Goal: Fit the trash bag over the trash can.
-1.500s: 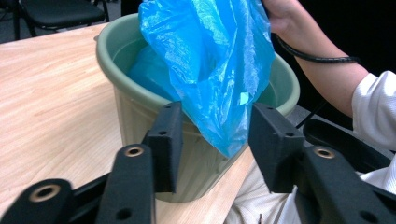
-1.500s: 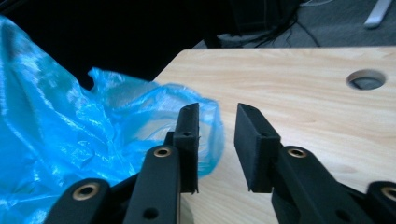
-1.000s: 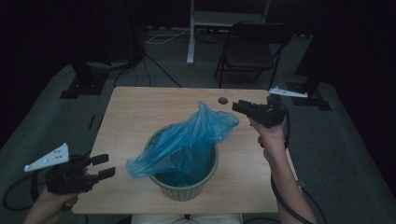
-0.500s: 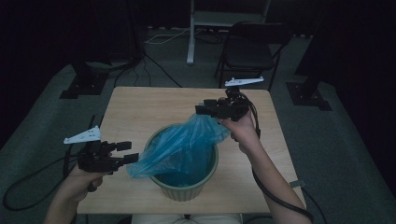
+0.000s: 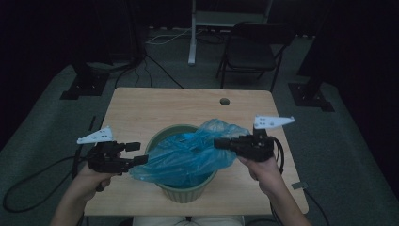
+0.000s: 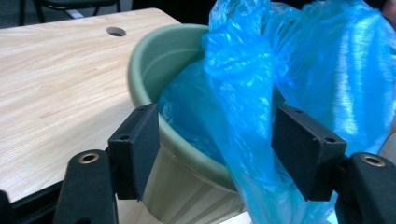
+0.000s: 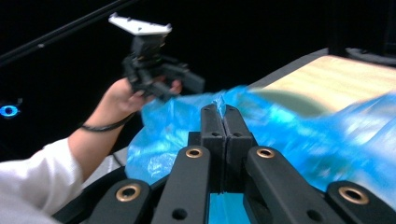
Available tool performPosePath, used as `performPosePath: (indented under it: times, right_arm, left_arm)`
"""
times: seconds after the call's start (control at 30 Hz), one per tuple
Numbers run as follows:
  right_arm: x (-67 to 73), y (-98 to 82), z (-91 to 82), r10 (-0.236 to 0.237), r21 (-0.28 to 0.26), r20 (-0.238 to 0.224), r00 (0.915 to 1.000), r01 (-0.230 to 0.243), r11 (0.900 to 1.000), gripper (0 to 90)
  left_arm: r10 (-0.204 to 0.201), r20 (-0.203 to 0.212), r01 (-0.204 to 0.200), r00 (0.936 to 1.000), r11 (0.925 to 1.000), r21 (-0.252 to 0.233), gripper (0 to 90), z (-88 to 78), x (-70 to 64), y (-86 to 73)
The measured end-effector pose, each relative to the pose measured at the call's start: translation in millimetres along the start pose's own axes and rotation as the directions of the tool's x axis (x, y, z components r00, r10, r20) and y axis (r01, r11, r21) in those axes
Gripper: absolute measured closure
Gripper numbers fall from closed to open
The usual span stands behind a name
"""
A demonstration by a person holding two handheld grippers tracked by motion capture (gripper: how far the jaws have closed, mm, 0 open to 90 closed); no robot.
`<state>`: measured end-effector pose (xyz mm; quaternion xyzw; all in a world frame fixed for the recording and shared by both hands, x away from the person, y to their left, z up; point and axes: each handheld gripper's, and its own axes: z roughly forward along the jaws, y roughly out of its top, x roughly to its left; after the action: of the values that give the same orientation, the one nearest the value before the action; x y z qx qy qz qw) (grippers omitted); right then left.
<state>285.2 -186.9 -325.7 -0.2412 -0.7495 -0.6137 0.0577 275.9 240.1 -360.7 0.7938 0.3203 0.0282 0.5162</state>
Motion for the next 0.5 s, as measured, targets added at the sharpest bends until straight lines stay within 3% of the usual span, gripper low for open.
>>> performPosePath:
  times: [0.17,0.37,0.5]
  right_arm:
    - [9.4,-31.3,4.4,0.028,0.065,-0.074,0.9968,-0.023,0.998,88.1]
    - [16.1,-54.3,4.3,0.062,0.079,-0.115,0.9914,-0.053,0.995,88.1]
    - [14.0,-73.4,6.6,0.109,0.109,-0.135,0.9849,-0.094,0.990,88.1]
  left_arm:
    - [0.062,0.008,-0.062,0.9980,0.9965,0.056,54.0,7.5,-7.2,1.6]
    - [0.100,-0.055,-0.097,0.9934,0.9939,0.052,86.3,9.1,-8.7,5.2]
    - [0.093,-0.104,-0.092,0.9902,0.9956,0.019,90.0,5.7,-8.0,6.9]
